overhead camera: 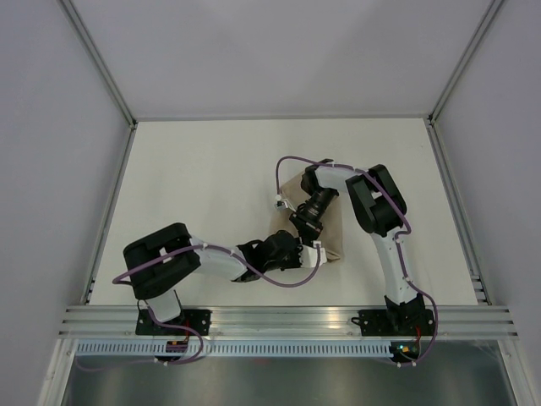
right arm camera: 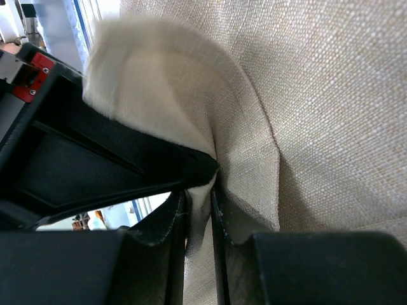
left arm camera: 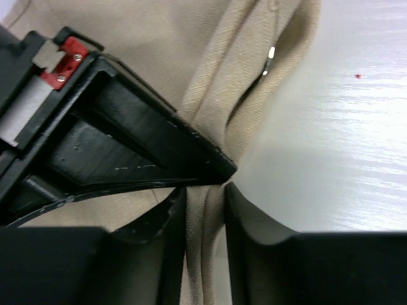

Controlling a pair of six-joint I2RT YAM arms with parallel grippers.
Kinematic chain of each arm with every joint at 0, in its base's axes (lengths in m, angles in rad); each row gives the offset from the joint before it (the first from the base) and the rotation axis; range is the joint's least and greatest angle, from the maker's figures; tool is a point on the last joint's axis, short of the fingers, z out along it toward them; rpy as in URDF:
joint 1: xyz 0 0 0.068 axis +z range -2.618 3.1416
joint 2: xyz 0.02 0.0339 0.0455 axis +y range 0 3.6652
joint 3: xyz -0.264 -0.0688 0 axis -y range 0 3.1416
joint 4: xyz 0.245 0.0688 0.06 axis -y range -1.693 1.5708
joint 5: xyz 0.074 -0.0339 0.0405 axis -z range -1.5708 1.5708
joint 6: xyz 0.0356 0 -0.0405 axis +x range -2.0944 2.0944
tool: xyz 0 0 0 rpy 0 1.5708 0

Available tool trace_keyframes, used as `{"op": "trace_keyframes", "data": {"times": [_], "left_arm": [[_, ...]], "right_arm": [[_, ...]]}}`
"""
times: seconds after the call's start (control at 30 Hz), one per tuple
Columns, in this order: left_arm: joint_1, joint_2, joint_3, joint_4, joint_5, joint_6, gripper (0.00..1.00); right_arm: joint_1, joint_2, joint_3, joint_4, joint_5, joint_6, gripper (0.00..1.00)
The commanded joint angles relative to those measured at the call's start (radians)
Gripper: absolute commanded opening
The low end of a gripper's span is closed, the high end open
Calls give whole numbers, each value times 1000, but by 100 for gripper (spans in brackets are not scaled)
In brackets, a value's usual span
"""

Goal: Fold the napkin, place the utensils inside, and roll it up
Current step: Roll the napkin at the center of the board.

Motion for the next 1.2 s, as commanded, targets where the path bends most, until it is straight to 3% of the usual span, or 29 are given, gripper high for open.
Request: {"op": "trace_keyframes", "data": {"times": [0.0,0.27,0.67,0.93,1.17], "left_arm": [[-6,33,40,-41,53,-13,31],[14,79,127,-210,137,-64,2],[135,110,223,-388,424,-147,2],[198,182,335,-535,579,-191,2],[278,309,534,-714,726,-259,2]], "right_arm": [[-13,60,2,132,171,-79,12],[-19,42,-1,135,164,-68,16],[-84,-121,-10,203,135,15,54],[-182,-268,-53,318,105,111,59],[-299,-424,-182,502,112,174,59]]}}
